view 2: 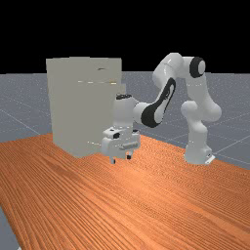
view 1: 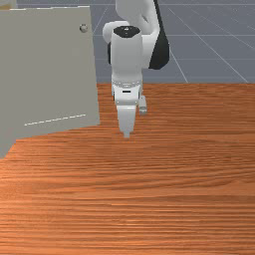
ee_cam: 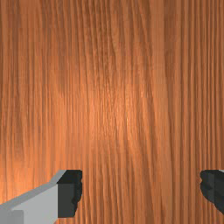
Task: Close the cabinet door
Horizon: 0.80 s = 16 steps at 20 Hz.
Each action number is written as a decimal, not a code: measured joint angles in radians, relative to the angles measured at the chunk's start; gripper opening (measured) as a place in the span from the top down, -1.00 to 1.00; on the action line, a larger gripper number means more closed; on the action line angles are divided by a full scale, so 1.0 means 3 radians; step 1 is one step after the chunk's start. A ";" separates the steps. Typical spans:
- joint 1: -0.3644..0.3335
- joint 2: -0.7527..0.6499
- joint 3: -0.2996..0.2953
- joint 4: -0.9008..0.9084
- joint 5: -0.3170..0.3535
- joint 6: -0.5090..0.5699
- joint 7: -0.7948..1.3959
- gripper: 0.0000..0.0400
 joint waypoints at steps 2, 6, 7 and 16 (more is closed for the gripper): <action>0.0012 -0.0011 -0.0074 -0.0046 -0.0081 -0.0079 0.0101 -0.54; -0.0007 -0.0425 -0.0239 -0.0476 -0.0158 -0.0377 0.0646 -0.16; -0.0021 -0.0808 -0.0333 -0.0651 -0.0175 -0.0623 0.1126 0.29; 0.0118 -0.1318 -0.0651 -0.0808 -0.0008 -0.1072 0.4739 0.99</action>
